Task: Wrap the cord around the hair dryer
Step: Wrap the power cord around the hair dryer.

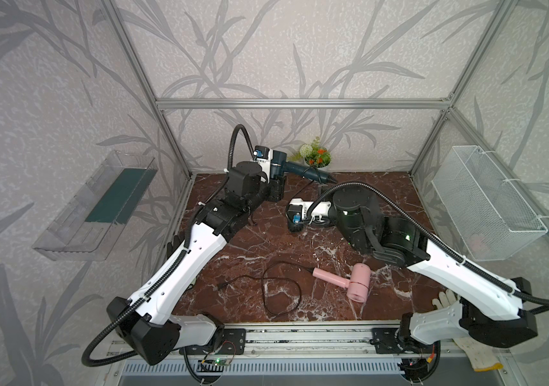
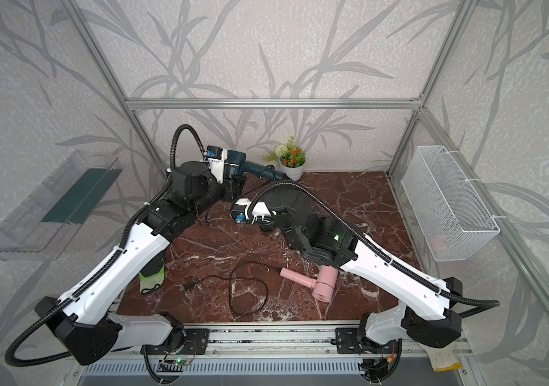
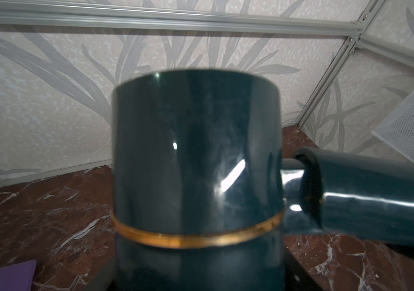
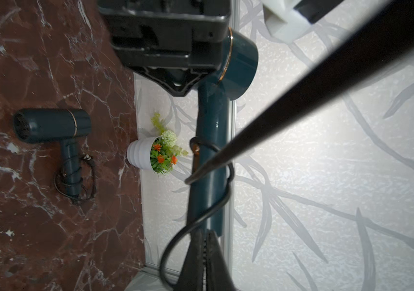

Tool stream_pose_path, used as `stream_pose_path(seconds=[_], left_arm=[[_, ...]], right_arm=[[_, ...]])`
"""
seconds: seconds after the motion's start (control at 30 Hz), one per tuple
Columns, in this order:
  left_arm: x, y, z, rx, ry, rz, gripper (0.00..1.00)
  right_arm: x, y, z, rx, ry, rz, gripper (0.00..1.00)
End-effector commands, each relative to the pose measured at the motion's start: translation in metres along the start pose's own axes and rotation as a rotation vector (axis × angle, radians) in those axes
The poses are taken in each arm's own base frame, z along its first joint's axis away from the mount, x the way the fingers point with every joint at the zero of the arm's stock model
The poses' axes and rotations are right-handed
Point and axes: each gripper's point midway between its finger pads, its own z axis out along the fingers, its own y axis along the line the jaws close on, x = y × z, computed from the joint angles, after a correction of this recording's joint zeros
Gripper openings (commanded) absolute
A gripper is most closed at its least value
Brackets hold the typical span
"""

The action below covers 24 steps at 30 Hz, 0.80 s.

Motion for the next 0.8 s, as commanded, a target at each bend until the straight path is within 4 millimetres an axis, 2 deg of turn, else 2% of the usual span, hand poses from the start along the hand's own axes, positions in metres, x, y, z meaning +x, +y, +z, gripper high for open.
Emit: stream_pose_path(seconds=[0.0, 0.1, 0.2, 0.33, 0.43, 0.53, 0.63, 0.77], left_arm=[[0.03, 0.012, 0.0, -0.056, 0.102, 0.169, 0.0], [0.036, 0.0, -0.019, 0.032, 0.094, 0.199, 0.0], [0.037, -0.007, -0.04, 0.095, 0.063, 0.224, 0.0], [0.036, -0.02, -0.069, 0.194, 0.053, 0.253, 0.0], [0.031, -0.037, -0.086, 0.303, 0.016, 0.228, 0.0], [0.019, -0.047, -0.097, 0.364, -0.032, 0.171, 0.0], [0.005, -0.047, -0.105, 0.37, -0.101, 0.109, 0.0], [-0.005, -0.049, -0.11, 0.382, -0.127, 0.065, 0.0]], right_arm=[[-0.023, -0.052, -0.021, 0.13, -0.132, -0.112, 0.0], [-0.006, -0.074, -0.014, 0.185, -0.091, -0.113, 0.0], [0.013, -0.086, -0.006, 0.21, -0.055, -0.093, 0.0], [0.036, -0.086, 0.01, 0.193, -0.028, -0.048, 0.0], [0.049, -0.069, 0.029, 0.135, -0.029, 0.018, 0.0], [0.062, -0.039, 0.053, 0.058, -0.019, 0.08, 0.0], [0.081, -0.011, 0.069, -0.005, -0.003, 0.168, 0.0], [0.103, 0.019, 0.081, -0.067, 0.013, 0.272, 0.0]])
